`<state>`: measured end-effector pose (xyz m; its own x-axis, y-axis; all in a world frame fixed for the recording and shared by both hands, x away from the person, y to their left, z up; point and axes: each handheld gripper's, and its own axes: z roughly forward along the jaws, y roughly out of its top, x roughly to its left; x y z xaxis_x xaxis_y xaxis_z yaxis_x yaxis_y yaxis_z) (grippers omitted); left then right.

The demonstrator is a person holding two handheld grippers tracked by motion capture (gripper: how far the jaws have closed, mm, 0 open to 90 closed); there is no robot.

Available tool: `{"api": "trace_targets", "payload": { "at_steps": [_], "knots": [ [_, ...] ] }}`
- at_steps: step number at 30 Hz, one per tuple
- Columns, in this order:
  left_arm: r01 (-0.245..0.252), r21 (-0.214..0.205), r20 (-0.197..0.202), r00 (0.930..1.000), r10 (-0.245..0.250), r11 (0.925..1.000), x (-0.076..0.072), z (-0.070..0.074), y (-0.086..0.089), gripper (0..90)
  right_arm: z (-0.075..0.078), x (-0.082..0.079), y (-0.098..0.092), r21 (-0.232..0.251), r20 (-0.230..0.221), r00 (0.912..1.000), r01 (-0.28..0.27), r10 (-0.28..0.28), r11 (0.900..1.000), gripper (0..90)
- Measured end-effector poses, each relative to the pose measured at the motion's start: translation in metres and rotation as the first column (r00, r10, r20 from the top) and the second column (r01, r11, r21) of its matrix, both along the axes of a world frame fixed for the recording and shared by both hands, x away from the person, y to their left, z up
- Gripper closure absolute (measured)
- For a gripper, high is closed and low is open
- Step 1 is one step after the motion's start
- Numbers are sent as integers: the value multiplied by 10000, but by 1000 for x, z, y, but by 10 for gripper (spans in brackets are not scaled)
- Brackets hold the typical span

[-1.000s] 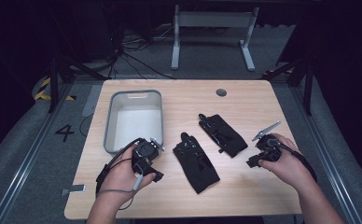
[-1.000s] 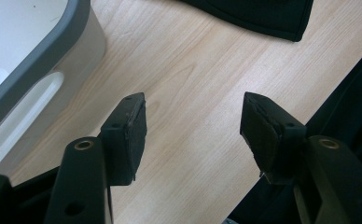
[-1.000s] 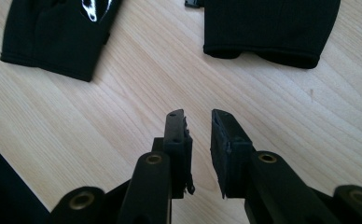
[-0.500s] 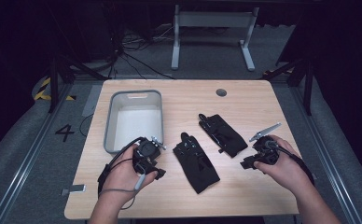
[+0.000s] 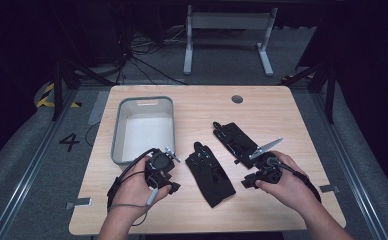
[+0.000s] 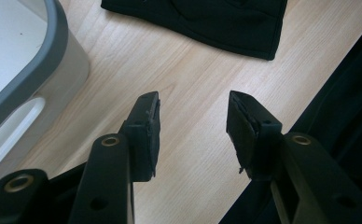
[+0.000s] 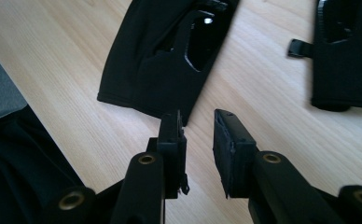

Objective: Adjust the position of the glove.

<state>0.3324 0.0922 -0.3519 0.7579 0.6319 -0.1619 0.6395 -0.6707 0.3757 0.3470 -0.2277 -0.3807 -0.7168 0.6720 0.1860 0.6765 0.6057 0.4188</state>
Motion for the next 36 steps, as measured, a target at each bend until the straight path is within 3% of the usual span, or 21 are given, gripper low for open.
{"api": "trace_targets", "payload": {
  "at_steps": [6,9,14,17,24,36],
  "knots": [
    [-2,16,-38,10000,3,10000,2,-3,-1,565,-12,-2,15,-180,-72,9992,-386,385,9991,733],
    [17,10,-35,10000,-17,10000,2,-3,-2,563,-18,-3,24,-300,108,9984,-546,550,9981,734],
    [78,39,-74,9999,-78,10000,2,-4,-5,560,-23,-3,33,-182,191,9980,-601,604,9980,733],
    [116,98,-118,9999,-115,9999,3,-6,-7,558,-30,-2,41,-248,254,9979,-589,595,9980,704],
    [161,167,-194,9997,-158,9997,6,-11,-10,550,-38,1,42,-612,428,9991,90,-64,9981,652],
    [130,141,-182,9998,-128,9998,8,-13,-12,542,-38,-3,45,-565,393,9992,38,-16,9984,647]
  ]
}}
